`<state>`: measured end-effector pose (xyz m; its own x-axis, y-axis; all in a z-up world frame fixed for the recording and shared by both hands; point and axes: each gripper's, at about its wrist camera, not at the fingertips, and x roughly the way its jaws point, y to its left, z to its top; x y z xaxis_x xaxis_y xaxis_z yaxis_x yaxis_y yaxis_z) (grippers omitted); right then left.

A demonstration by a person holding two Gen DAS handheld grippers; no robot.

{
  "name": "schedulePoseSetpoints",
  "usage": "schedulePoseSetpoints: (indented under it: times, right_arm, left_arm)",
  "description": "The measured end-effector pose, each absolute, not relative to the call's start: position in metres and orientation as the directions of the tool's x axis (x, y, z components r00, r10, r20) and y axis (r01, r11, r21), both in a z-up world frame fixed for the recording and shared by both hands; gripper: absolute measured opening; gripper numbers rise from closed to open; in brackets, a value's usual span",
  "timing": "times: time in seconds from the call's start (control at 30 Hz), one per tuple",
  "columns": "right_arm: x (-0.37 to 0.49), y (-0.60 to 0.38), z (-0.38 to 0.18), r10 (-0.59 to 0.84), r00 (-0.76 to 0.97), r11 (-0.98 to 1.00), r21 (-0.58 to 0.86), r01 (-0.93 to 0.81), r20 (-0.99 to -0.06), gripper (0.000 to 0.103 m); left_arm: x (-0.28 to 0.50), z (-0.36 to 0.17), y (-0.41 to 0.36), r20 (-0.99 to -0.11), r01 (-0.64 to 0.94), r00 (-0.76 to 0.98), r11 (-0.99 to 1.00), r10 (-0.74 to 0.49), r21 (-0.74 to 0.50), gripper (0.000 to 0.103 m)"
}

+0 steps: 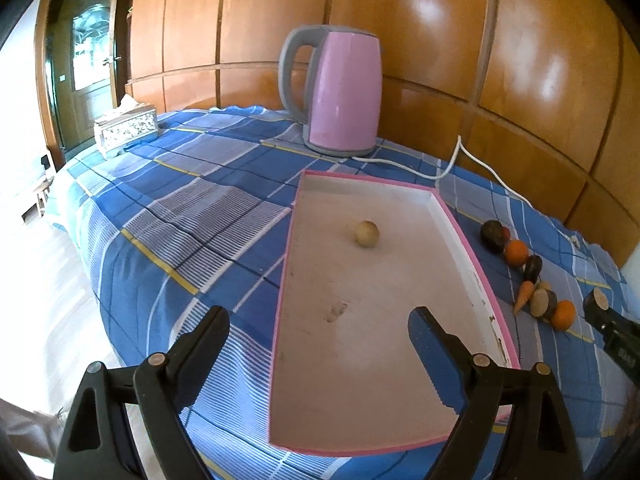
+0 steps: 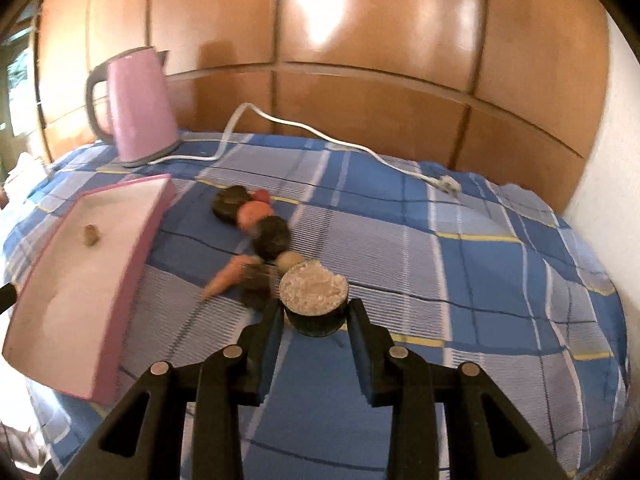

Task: Organize fruits
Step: 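Carry the log slice into the tray and open the right gripper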

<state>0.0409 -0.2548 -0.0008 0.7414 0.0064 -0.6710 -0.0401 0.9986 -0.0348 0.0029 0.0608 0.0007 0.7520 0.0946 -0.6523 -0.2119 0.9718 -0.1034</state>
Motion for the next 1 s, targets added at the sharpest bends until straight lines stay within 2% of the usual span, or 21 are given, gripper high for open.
schedulePoseSetpoints:
  times: [0.23,0.53,1.0]
  right_arm:
    - [0.047,-0.216,0.004,0.125,0.724,0.984,-0.009,-0.179,-0.678,0.033]
    - [0.054,-0.182,0.002,0.311,0.639,0.94,0.13,-0.315,-0.703,0.033]
    - [0.093,-0.1,-0.002,0.366,0.572,0.877,0.066,-0.476,-0.734,0.033]
  left_arm:
    - [0.003,0.0,0.072,-0.655,-0.244,0.747,0.964,0.119,-0.104,0.092]
    - [0.005,-0.002,0.076,-0.657,-0.263,0.742,0.96,0.134,-0.101,0.092]
    - [0.008,-0.006,0.081,-0.673,-0.27,0.729,0.956,0.125,-0.115,0.092]
